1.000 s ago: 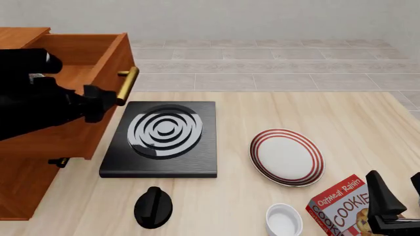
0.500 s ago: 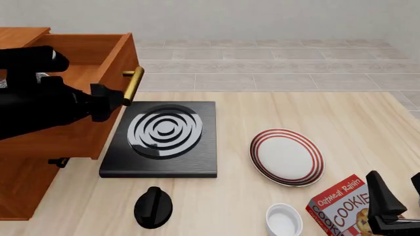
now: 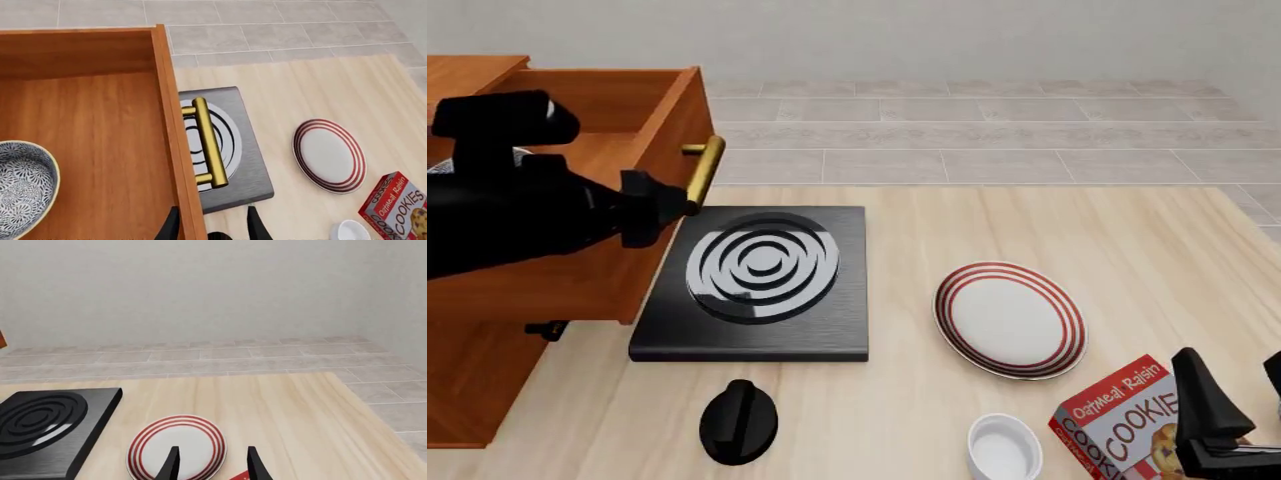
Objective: Pick the akita bowl in the top layer of the wooden cabinet and place it on the plate.
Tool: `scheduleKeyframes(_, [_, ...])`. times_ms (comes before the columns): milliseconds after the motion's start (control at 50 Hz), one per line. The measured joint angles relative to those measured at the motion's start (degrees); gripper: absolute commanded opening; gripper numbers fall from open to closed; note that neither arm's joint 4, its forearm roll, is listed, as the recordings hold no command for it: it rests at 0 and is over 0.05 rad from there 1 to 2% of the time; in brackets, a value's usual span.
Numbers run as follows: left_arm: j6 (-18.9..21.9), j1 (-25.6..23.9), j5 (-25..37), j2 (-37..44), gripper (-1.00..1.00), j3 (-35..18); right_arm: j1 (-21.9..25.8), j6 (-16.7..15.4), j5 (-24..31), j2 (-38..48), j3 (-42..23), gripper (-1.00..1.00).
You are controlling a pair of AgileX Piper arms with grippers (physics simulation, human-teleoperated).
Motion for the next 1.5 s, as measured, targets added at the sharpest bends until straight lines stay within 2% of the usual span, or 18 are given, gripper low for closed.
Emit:
scheduleKeyframes(240, [-1.1,0.0,2.2,0.9,1.00,-1.6,0.0,0.0,0.2,-0.2,0.0,1.00])
scheduleKeyframes(880, [4.0,2.4,8.0,1.2,1.00,-9.3,0.2,-0.3,0.3,-0.4,-0.2,1.00])
scheduleKeyframes(1500, [6.4,4.5,13.0,1.3,1.00,-17.3,0.3,-0.5,0.2,-0.2,-0.2,1.00])
